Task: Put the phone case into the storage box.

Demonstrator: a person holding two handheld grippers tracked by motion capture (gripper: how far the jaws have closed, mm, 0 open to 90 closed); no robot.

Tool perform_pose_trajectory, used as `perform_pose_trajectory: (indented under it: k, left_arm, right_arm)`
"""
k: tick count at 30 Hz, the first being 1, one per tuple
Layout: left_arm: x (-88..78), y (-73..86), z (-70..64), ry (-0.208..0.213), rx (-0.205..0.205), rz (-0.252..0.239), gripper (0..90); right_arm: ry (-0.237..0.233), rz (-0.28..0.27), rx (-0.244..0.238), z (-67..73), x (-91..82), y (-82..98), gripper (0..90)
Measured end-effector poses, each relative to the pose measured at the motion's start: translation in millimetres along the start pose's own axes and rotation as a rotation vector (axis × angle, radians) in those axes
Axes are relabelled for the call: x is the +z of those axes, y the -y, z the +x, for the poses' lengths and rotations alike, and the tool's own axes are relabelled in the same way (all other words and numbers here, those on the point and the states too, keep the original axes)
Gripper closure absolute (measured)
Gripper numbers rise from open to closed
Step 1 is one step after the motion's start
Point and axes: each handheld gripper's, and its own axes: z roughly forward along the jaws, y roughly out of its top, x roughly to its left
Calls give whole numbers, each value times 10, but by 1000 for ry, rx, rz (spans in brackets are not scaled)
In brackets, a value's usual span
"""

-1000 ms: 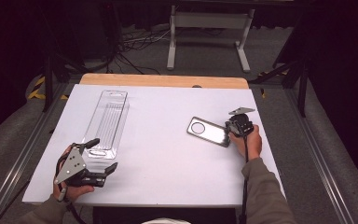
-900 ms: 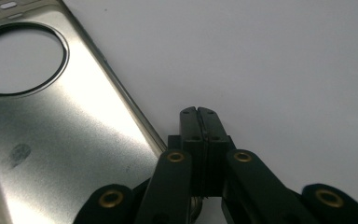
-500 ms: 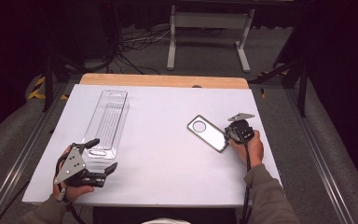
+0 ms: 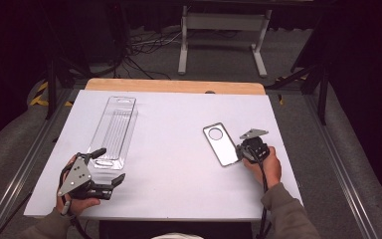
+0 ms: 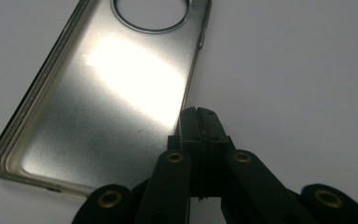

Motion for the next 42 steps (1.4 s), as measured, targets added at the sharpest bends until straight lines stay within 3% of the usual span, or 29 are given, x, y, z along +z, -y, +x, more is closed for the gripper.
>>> perform_pose_trajectory:
  k: [5, 17, 24, 34, 42]
  left_arm:
    - [2, 3, 8, 3, -1, 6, 55]
    - [4, 4, 9, 5, 1, 10, 55]
    - [10, 8, 7, 7, -8, 14, 54]
    - [15, 10, 9, 16, -11, 6, 54]
    - [25, 7, 4, 20, -7, 12, 54]
  right_arm:
    - [-21, 12, -46, 129, -73, 35, 900]
    - [-73, 19, -103, 337, -177, 92, 900]
    - [-84, 14, -109, 327, -181, 100, 893]
    - [-66, -60, -90, 259, -252, 84, 735]
    - [-31, -165, -80, 183, -368, 41, 517]
